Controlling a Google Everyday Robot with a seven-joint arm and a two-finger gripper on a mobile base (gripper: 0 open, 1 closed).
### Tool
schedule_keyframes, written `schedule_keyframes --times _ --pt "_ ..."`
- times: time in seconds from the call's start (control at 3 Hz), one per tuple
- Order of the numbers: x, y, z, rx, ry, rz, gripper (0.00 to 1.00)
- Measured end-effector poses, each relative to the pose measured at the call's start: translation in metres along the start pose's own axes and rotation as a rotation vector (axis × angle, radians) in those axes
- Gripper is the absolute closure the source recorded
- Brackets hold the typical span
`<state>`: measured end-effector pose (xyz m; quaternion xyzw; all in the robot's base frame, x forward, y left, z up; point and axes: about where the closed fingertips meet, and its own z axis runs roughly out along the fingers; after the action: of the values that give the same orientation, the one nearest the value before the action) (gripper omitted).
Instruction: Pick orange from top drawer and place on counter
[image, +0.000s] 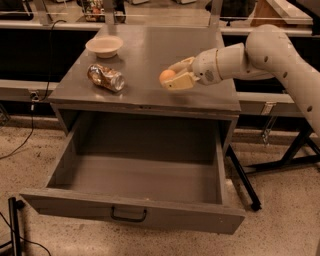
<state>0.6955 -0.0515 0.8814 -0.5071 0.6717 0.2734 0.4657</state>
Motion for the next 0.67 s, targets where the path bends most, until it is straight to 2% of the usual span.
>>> schedule_keyframes --times 0.67 --pt "0.0174 -0.0049 0.0046 0.002 0.017 0.008 1.0"
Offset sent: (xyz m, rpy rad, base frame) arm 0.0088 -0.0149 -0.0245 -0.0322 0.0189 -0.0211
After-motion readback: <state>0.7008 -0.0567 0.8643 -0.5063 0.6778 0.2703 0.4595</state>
